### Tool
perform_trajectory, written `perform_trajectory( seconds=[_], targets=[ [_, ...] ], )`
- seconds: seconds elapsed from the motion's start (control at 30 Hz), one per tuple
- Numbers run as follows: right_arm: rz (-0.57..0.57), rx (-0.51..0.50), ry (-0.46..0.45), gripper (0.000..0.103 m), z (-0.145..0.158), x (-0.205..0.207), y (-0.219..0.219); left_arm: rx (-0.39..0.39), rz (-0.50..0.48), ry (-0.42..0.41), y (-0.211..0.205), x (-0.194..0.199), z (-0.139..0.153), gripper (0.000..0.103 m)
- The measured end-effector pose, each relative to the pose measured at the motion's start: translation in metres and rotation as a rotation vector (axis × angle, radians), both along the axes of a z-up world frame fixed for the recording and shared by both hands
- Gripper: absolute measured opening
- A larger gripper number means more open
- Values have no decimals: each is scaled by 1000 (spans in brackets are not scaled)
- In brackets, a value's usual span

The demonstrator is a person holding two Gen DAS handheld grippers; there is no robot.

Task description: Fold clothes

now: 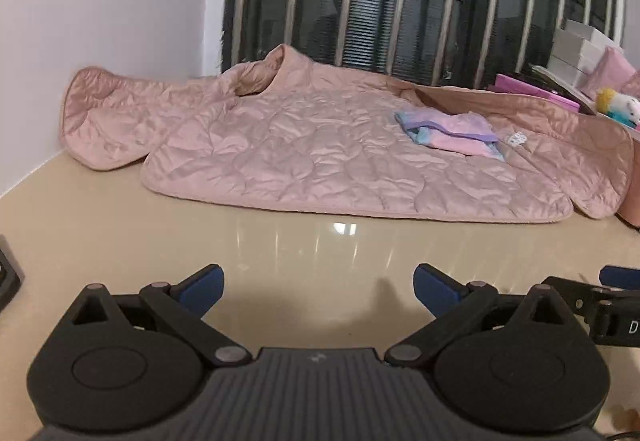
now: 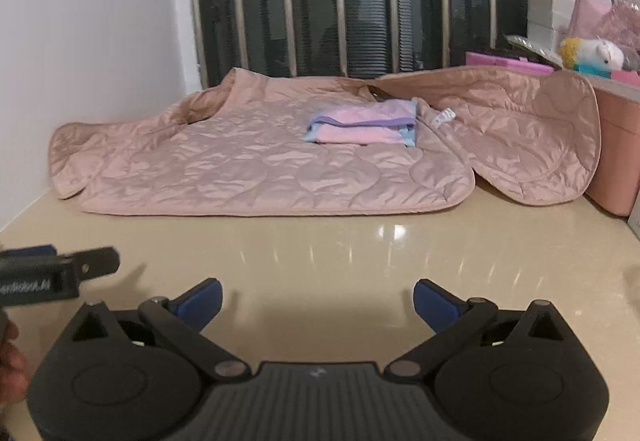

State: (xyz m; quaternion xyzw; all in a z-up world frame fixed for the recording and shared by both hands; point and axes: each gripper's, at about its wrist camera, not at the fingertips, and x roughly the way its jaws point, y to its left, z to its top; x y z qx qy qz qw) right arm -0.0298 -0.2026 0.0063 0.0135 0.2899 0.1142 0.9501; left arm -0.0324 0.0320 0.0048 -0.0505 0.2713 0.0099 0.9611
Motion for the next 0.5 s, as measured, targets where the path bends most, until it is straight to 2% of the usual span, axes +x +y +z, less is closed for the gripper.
perform_trajectory(
  seconds=[0.17, 0.33, 0.5],
  targets=[
    [-13, -19, 23, 102, -5, 14, 3, 19, -17, 87, -4, 15, -4, 103],
    [-23, -64, 73, 103, -11, 24, 9, 101, -50, 121, -20, 26, -6, 102],
    [-32, -91, 77, 103, -12, 27, 15, 98, -77, 122, -23, 27, -6, 102]
  ],
)
